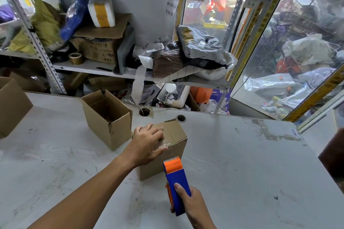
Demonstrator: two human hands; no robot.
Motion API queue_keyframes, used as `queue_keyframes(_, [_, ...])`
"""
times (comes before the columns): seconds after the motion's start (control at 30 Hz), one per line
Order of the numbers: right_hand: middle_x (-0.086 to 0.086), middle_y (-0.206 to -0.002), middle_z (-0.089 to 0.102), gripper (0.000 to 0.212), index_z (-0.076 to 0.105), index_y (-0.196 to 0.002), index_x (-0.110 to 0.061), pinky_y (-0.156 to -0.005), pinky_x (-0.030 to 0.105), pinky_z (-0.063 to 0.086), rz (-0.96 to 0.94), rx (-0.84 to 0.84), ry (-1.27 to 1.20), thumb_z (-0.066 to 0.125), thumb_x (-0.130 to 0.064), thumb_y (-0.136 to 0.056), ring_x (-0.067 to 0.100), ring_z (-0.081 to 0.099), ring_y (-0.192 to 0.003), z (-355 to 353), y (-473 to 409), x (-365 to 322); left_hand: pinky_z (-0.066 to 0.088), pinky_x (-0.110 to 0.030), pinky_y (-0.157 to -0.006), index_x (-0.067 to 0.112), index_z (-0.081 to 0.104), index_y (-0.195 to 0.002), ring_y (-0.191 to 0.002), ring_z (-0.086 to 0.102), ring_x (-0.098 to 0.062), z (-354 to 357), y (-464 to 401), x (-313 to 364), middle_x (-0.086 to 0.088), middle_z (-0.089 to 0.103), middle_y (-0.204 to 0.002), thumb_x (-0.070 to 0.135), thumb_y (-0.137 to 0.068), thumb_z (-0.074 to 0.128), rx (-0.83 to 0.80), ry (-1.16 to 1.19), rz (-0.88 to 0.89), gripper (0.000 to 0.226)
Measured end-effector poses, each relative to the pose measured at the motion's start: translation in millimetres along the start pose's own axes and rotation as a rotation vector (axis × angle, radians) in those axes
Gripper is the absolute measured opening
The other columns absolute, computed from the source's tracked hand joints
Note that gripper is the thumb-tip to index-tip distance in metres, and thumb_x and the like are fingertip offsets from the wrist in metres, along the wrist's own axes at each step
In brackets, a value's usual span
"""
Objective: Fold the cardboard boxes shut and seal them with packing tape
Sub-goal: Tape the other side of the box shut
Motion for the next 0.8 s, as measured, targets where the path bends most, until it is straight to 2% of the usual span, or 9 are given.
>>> queue_keyframes(0.1, [0.024, -0.083, 0.074, 0.05, 0.07, -0.097, -0.014, -0.069, 0.036, 0.061, 0.004, -0.006, 0.03, 0.063, -0.059, -0.076, 0.025, 0.071, -0.063, 0, 4, -5, 0.037, -0.049, -0.105, 0.03, 0.06, -0.109, -0.131, 0.044, -0.014, -2, 1, 0, 0.008, 0.055, -0.141, 0.07, -0.085, 0.04, -0.005, 0.006, -0.003, 0.05])
queue_keyframes(0.2, [0.021, -0.082, 0.075, 0.033, 0.071, -0.096, -0.014, -0.068, 0.035, 0.061, 0.013, -0.006, 0.06, 0.061, -0.045, -0.092, 0.025, 0.071, -0.063, -3, 6, -3, 0.038, -0.047, -0.104, 0.032, 0.059, -0.105, -0.13, 0.045, -0.013, -2, 0, -2, 0.009, 0.056, -0.139, 0.07, -0.085, 0.041, 0.005, 0.012, -0.006, 0.046])
queue_keyframes(0.33, [0.021, -0.084, 0.076, 0.037, 0.076, -0.093, -0.016, -0.076, 0.04, 0.061, 0.084, 0.017, 0.089, 0.06, -0.049, -0.091, 0.026, 0.072, -0.065, -4, 11, 9, 0.037, -0.046, -0.104, 0.033, 0.058, -0.108, -0.129, 0.044, -0.013, -3, -2, -3, 0.01, 0.055, -0.139, 0.071, -0.085, 0.04, 0.007, 0.0, -0.013, 0.047])
queue_keyframes(0.4, [0.022, -0.082, 0.076, 0.036, 0.076, -0.091, -0.015, -0.07, 0.037, 0.061, 0.088, 0.038, 0.087, 0.061, -0.047, -0.092, 0.026, 0.071, -0.062, -3, 9, 6, 0.036, -0.049, -0.107, 0.033, 0.057, -0.109, -0.129, 0.043, -0.013, -4, -1, -3, 0.011, 0.054, -0.139, 0.073, -0.084, 0.039, 0.0, -0.014, -0.024, 0.049])
queue_keyframes(0.5, [0.018, -0.076, 0.076, 0.037, 0.077, -0.088, -0.014, -0.065, 0.034, 0.06, 0.092, 0.033, 0.086, 0.061, -0.047, -0.092, 0.024, 0.072, -0.059, 1, 9, 2, 0.028, -0.063, -0.114, 0.033, 0.053, -0.115, -0.134, 0.039, -0.016, -1, -1, 0, 0.011, 0.049, -0.142, 0.077, -0.079, 0.047, -0.071, -0.088, -0.04, 0.057])
queue_keyframes(0.63, [0.013, -0.066, 0.074, 0.039, 0.077, -0.088, -0.009, -0.057, 0.032, 0.06, 0.122, 0.081, 0.089, 0.063, -0.045, -0.091, 0.024, 0.07, -0.054, -1, 6, -1, 0.016, -0.073, -0.114, 0.03, 0.046, -0.123, -0.136, 0.037, -0.023, 2, -8, 13, 0.007, 0.047, -0.138, 0.064, -0.079, 0.066, -0.128, -0.152, -0.08, 0.059])
queue_keyframes(0.73, [0.013, -0.061, 0.072, 0.041, 0.076, -0.084, -0.003, -0.058, 0.037, 0.061, 0.117, 0.106, 0.143, 0.064, -0.042, -0.092, 0.025, 0.069, -0.051, 2, 3, -14, 0.028, -0.063, -0.11, 0.029, 0.046, -0.121, -0.131, 0.04, -0.025, 2, -7, 12, 0.006, 0.049, -0.134, 0.062, -0.079, 0.066, -0.11, -0.16, -0.076, 0.057])
queue_keyframes(0.8, [0.012, -0.058, 0.07, 0.041, 0.072, -0.08, 0.001, -0.052, 0.037, 0.06, 0.123, 0.132, 0.156, 0.065, -0.038, -0.091, 0.024, 0.066, -0.047, 1, 1, -28, 0.034, -0.055, -0.103, 0.029, 0.048, -0.119, -0.127, 0.043, -0.025, 1, -7, 11, 0.005, 0.051, -0.132, 0.062, -0.079, 0.066, -0.085, -0.17, -0.06, 0.055])
Point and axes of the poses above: each hand's wrist, its own y-axis away from the middle knuckle, its own z-axis out of the palm, x = y × z, the point moved 5 cm from there along -y, towards the middle knuckle
